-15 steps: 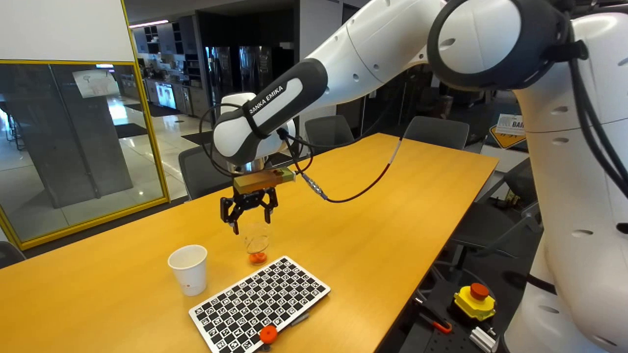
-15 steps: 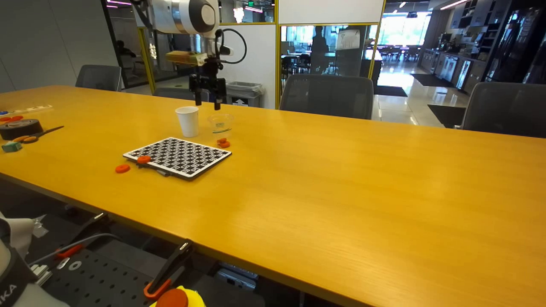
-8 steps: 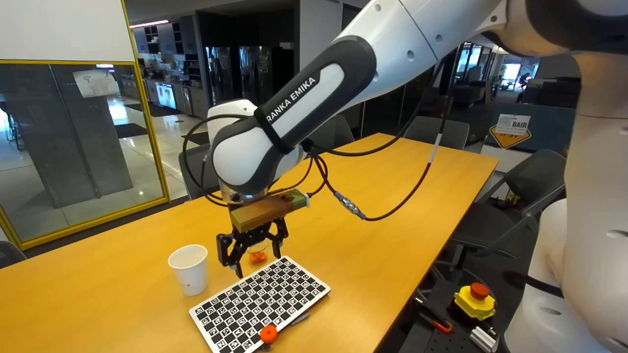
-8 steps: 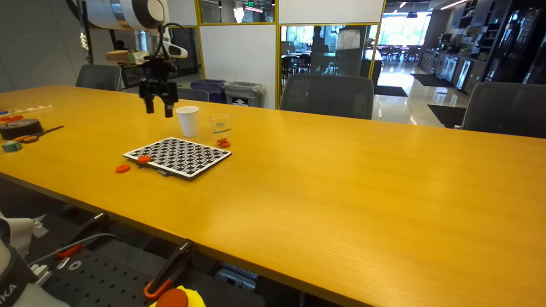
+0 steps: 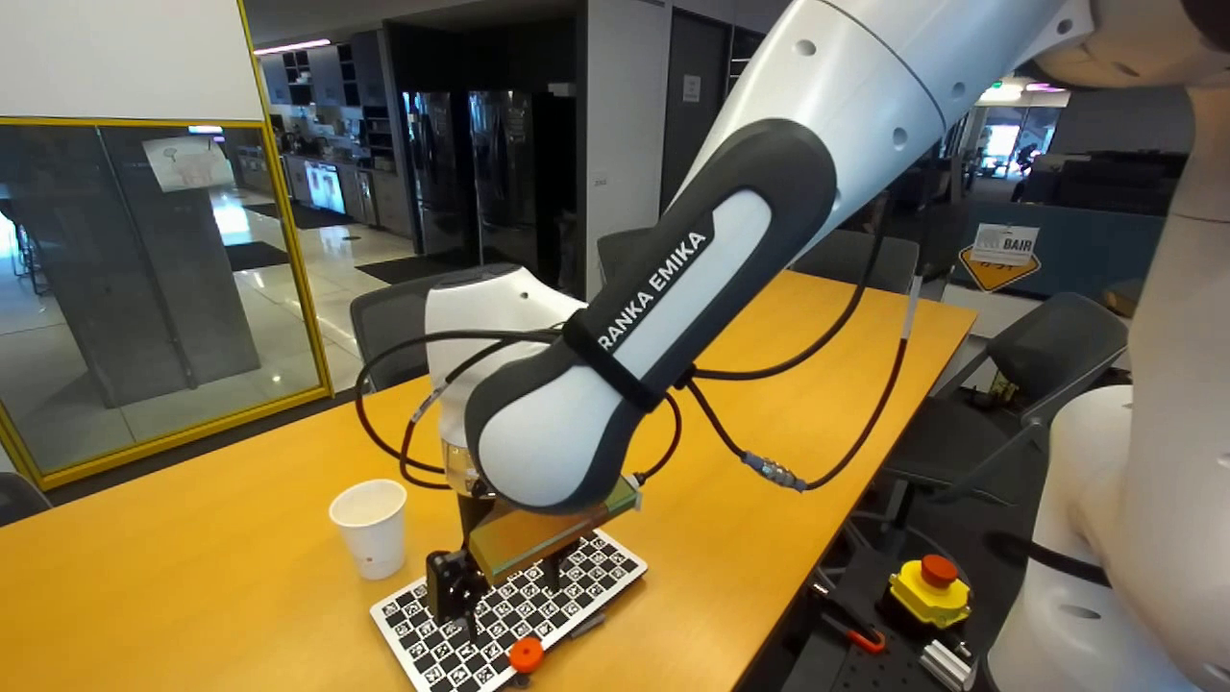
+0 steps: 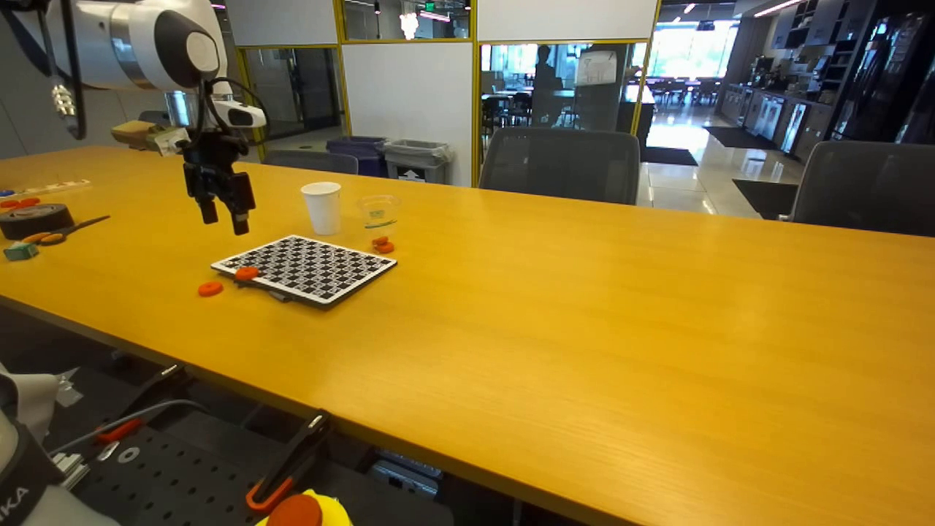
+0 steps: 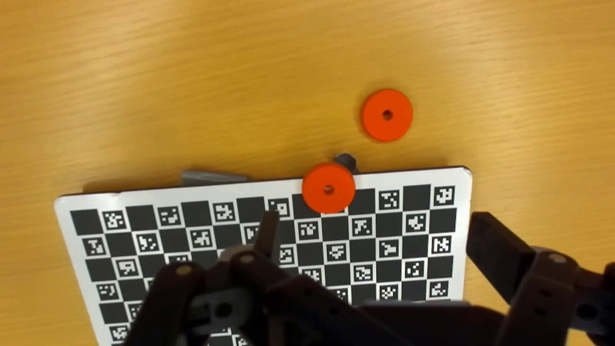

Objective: Put the yellow objects in the white cup and put the orange objects in the colourless cup

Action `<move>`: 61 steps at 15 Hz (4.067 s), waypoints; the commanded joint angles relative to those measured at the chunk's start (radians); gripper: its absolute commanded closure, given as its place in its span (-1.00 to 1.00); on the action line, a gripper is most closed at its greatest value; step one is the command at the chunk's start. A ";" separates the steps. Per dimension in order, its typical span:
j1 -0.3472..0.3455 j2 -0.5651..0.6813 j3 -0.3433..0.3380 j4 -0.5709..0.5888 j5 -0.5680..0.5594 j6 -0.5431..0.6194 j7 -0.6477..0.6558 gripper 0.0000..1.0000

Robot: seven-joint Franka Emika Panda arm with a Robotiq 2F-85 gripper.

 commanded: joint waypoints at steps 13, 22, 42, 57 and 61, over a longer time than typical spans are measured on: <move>0.001 0.144 -0.045 -0.046 -0.006 0.238 0.014 -1.00; 0.016 0.236 -0.078 0.028 0.003 0.232 0.004 -1.00; 0.042 0.169 -0.082 -0.015 0.000 0.205 0.027 -1.00; 0.033 0.171 -0.077 -0.024 0.011 0.203 0.012 0.01; 0.032 0.158 -0.079 -0.027 0.008 0.196 0.015 0.58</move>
